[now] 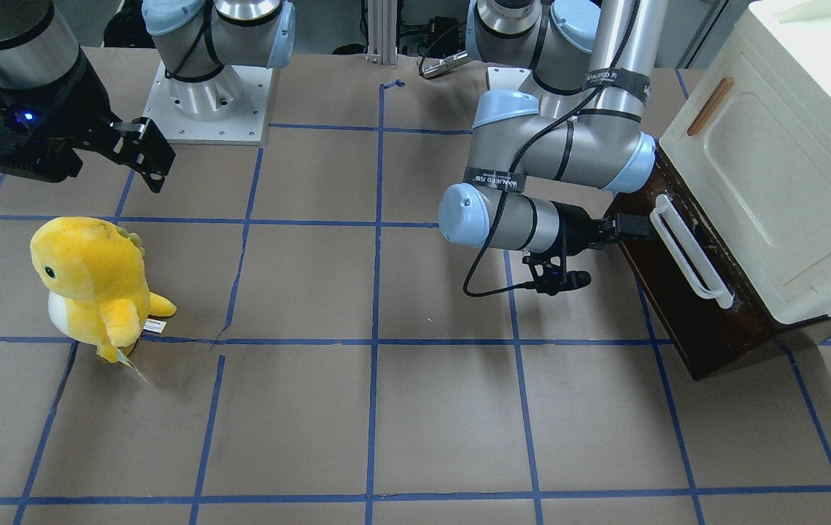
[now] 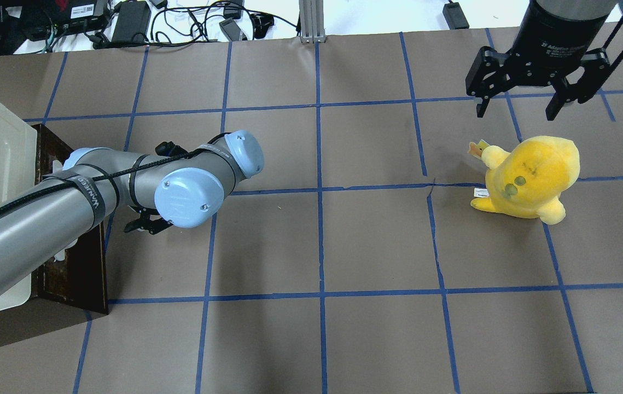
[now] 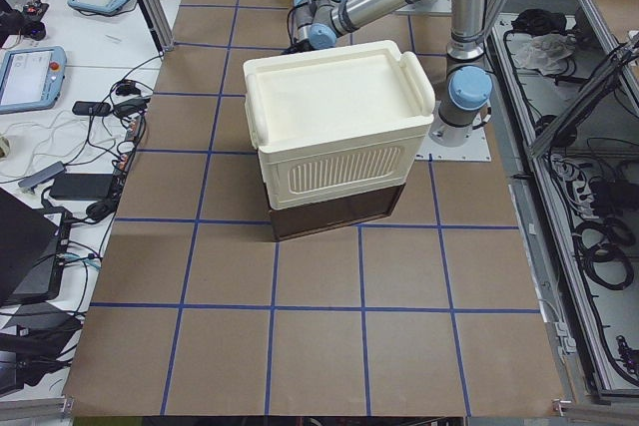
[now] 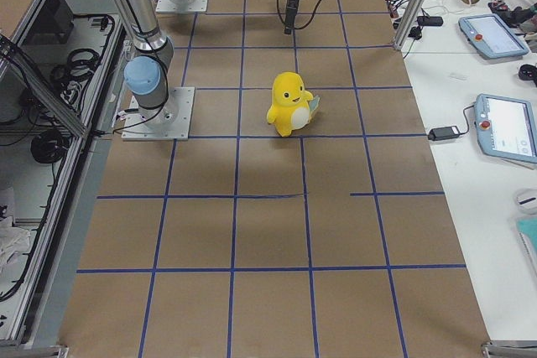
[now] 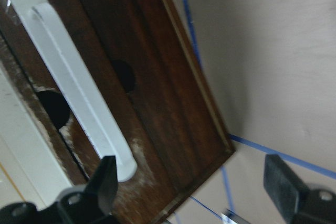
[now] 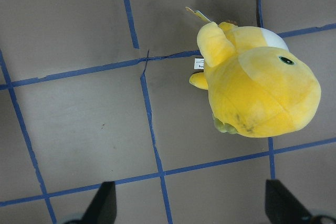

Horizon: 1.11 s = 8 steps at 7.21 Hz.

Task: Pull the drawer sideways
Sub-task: 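Lower the left gripper onto the white drawer handle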

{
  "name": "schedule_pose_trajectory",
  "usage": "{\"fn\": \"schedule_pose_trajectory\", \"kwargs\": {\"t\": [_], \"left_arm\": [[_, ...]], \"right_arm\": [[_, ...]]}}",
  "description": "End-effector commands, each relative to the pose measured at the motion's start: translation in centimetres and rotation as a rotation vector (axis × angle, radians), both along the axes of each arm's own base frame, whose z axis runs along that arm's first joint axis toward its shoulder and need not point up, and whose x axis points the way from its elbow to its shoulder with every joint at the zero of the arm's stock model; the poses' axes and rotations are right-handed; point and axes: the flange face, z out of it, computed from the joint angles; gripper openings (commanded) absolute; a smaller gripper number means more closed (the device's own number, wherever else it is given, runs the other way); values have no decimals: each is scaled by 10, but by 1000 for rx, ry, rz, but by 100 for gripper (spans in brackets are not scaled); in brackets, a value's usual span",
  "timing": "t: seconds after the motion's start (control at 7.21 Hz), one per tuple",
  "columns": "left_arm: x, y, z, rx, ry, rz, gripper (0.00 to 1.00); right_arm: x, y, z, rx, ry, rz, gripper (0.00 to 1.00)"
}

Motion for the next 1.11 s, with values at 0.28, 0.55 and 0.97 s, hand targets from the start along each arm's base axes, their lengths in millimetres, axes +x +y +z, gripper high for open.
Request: {"fn": "schedule_pose_trajectory", "kwargs": {"t": [0.28, 0.55, 0.97], "left_arm": [[58, -17, -33, 43, -120, 31, 100], [58, -19, -40, 69, -122, 26, 77], [59, -21, -34, 91, -161, -18, 61]], "right_arm": [[0, 0, 0, 1, 0, 0, 100], [-1, 0, 0, 1, 0, -1, 100], [0, 0, 0, -1, 0, 0, 100]]}}
